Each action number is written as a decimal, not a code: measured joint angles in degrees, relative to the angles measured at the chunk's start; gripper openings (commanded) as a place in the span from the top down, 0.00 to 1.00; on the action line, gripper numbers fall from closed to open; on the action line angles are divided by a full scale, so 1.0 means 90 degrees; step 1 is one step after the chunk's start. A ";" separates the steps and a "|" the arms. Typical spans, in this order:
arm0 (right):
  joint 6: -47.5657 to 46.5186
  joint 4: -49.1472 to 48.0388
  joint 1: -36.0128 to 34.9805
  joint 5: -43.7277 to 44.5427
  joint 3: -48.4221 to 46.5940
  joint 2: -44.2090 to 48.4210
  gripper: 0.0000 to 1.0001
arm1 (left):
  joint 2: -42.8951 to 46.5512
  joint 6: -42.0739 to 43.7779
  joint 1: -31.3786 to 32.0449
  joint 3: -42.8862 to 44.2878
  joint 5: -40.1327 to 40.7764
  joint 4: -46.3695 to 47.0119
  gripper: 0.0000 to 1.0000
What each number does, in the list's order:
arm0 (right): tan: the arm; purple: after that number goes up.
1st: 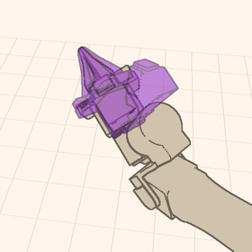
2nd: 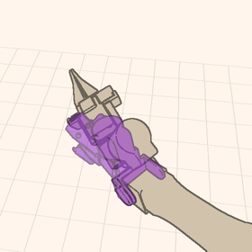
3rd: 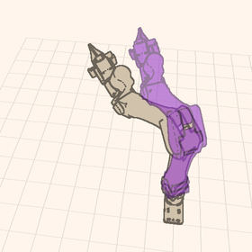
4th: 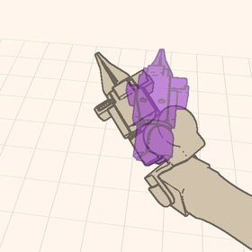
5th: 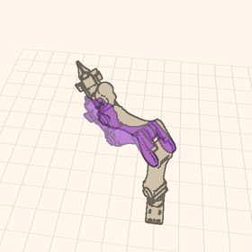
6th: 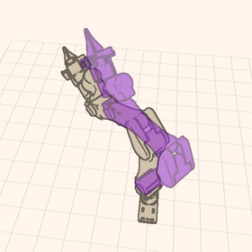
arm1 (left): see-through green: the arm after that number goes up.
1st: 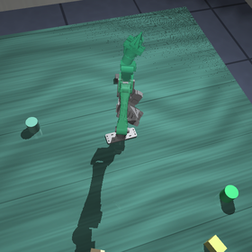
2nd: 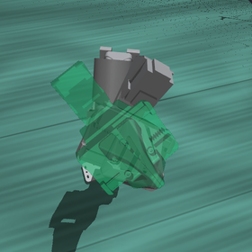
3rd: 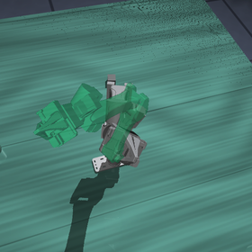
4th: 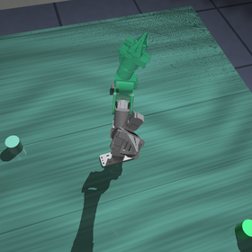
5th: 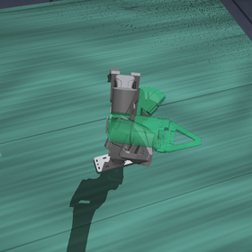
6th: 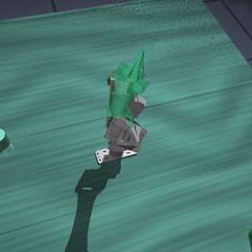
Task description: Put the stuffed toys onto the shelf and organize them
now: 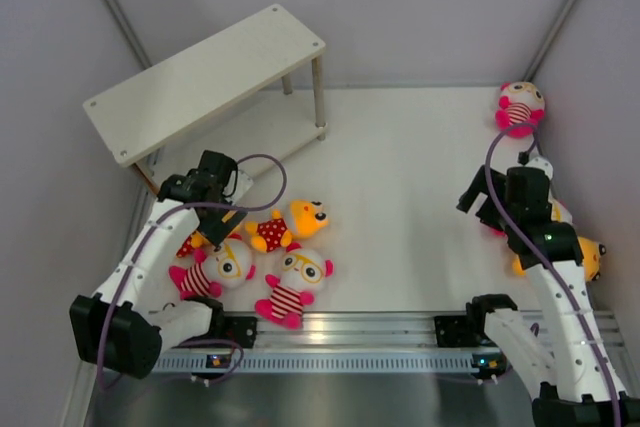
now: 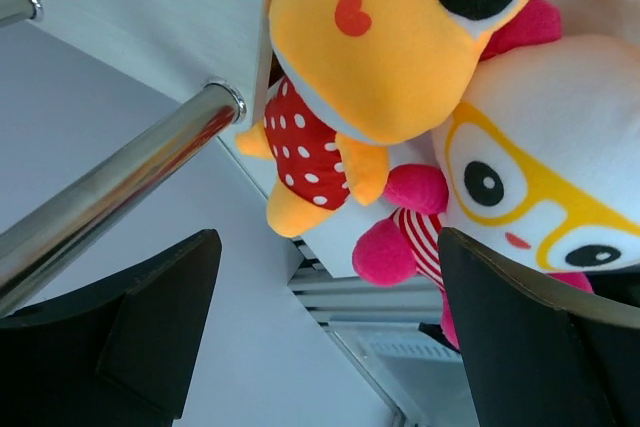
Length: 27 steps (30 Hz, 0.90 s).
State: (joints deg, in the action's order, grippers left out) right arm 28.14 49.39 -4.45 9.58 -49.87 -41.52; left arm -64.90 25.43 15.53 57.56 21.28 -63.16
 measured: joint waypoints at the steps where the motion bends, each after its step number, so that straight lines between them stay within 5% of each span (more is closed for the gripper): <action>1: -0.0015 -0.0002 0.0000 -0.0007 0.0000 0.0034 0.01 | -0.0046 0.0070 -0.0063 0.0036 -0.0044 -0.0058 0.05; 7: -0.0143 -0.0012 0.0000 -0.0097 0.0002 0.0197 0.01 | -0.0403 0.0738 -0.0459 -0.0396 -0.0124 -0.0104 0.04; 13: -0.0240 -0.0066 0.0000 -0.0335 0.0131 0.0197 0.01 | -0.1260 0.0988 -0.1020 -0.0464 -0.0260 0.0563 0.28; 17: -0.0291 -0.0070 0.0000 -0.0415 0.0211 0.0211 0.01 | -0.1644 0.1008 -0.1358 -0.0379 -0.0724 0.0860 0.54; 19: -0.0301 -0.0068 0.0000 -0.0413 0.0214 0.0253 0.01 | -0.1761 0.0986 -0.1430 -0.0427 -0.0942 0.0906 0.94; 20: -0.0311 -0.0068 0.0000 -0.0413 0.0216 0.0284 0.01 | -0.1766 0.1020 -0.1435 -0.0481 -0.1066 0.0908 1.00; 27: -0.0347 -0.0097 0.0000 -0.0578 0.0214 0.0408 0.01 | -0.1314 0.0903 -0.1438 -0.0573 -0.1909 0.0896 1.00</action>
State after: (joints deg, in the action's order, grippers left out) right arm 25.02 48.51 -4.45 4.38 -47.94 -37.85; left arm -76.73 33.56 2.59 52.40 4.10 -55.09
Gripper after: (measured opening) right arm 0.993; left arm 0.027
